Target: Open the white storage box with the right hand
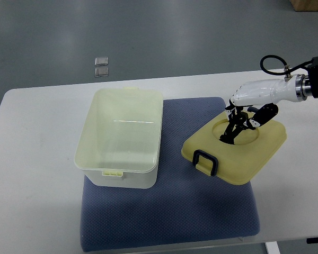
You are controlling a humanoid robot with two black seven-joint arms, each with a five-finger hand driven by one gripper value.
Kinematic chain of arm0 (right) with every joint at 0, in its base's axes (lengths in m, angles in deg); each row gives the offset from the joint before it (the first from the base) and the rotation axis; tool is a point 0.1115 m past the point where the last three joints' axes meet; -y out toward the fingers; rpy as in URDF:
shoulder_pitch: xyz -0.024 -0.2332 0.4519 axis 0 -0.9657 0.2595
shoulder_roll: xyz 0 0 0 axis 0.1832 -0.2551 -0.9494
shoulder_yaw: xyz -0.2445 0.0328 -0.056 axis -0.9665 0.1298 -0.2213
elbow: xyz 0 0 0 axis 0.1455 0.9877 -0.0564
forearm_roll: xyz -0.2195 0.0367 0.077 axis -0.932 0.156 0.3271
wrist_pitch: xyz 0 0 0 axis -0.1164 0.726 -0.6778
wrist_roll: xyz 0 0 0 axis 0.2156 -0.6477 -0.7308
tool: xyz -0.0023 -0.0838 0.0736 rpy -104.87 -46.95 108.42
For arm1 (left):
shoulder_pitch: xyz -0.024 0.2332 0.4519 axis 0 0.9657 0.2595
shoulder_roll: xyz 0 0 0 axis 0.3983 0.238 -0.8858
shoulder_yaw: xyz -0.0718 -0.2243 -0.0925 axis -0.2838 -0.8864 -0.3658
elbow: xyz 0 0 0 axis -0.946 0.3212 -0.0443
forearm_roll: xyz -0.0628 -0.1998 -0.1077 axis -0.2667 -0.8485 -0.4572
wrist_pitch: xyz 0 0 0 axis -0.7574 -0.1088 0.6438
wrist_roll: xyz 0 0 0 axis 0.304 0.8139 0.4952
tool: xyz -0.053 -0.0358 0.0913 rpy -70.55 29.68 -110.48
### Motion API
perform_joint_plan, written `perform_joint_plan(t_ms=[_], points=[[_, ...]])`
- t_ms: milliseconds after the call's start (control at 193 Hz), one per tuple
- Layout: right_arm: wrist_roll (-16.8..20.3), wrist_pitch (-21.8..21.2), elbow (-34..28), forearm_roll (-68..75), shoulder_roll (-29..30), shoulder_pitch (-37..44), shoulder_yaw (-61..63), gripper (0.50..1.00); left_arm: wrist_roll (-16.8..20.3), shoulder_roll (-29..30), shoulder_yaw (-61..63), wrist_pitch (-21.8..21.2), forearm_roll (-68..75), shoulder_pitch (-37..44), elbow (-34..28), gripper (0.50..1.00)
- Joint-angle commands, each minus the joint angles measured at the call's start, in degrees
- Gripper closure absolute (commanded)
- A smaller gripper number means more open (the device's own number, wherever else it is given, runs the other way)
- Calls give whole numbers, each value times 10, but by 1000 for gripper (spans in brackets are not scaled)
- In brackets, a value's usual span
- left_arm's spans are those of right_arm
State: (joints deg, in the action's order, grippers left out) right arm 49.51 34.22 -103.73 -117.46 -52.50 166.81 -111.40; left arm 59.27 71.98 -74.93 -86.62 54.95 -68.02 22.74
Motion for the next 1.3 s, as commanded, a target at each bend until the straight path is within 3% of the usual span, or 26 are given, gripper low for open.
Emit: perform_joint_plan(t_ms=[0, 408, 414, 424, 429, 434, 440, 445, 450, 455, 460, 465, 471, 579, 791, 931, 1008, 1107, 1112, 1153, 1293], points=[[-1, 8, 0, 2, 22, -8, 2, 1000, 0, 0, 1, 0, 0, 0, 0, 500], [5, 50, 10, 12, 70, -51, 4, 1000, 0, 0, -1, -1, 0, 0, -2, 500], [5, 50, 12, 13, 70, -54, 4, 957, 0, 0, -2, -1, 0, 0, -2, 500], [5, 50, 12, 13, 70, -54, 4, 957, 0, 0, -2, -1, 0, 0, -2, 500], [5, 51, 13, 13, 71, -57, 4, 874, 0, 0, -2, -1, 0, 0, -3, 500], [5, 51, 13, 13, 71, -57, 4, 873, 0, 0, -2, -1, 0, 0, -3, 500], [5, 52, 15, 14, 70, -60, 4, 786, 0, 0, -2, -1, 0, 0, -3, 500], [5, 52, 15, 14, 70, -60, 4, 785, 0, 0, -2, -1, 0, 0, -3, 500], [5, 52, 16, 14, 70, -63, 4, 714, 0, 0, -2, -1, 0, 0, -3, 500], [5, 52, 16, 14, 70, -63, 4, 713, 0, 0, -2, -1, 0, 0, -3, 500], [5, 52, 17, 14, 70, -65, 4, 665, 0, 0, -2, -1, 0, 0, -3, 500], [5, 52, 17, 14, 70, -65, 4, 664, 0, 0, -2, -1, 0, 0, -3, 500], [5, 52, 17, 15, 70, -68, 4, 632, 0, 0, -2, -1, 0, 0, -3, 500], [12, 52, 21, 18, 65, -80, 5, 568, 0, 0, -2, -1, 0, 0, -5, 500], [34, 22, 21, 62, 10, -54, 122, 566, 0, 0, 0, -1, 0, 0, -5, 500], [69, -87, 44, 145, -21, -31, 249, 566, 0, 0, 0, -1, 0, 0, -5, 500], [90, -118, 79, 213, -22, -37, 322, 568, 0, 0, 0, -1, 0, 0, -4, 500], [110, -122, 99, 267, -15, -49, 356, 568, 0, 0, 0, -1, 0, 0, -2, 500], [138, -118, 120, 348, 0, -75, 394, 568, 0, 0, 0, -1, 0, 0, 0, 500], [158, -118, 133, 416, 15, -91, 428, 568, 0, 0, 0, -1, 0, 0, 0, 500], [186, -98, 185, 607, 65, -149, 510, 568, 0, 0, -1, 0, 0, 0, 0, 500]])
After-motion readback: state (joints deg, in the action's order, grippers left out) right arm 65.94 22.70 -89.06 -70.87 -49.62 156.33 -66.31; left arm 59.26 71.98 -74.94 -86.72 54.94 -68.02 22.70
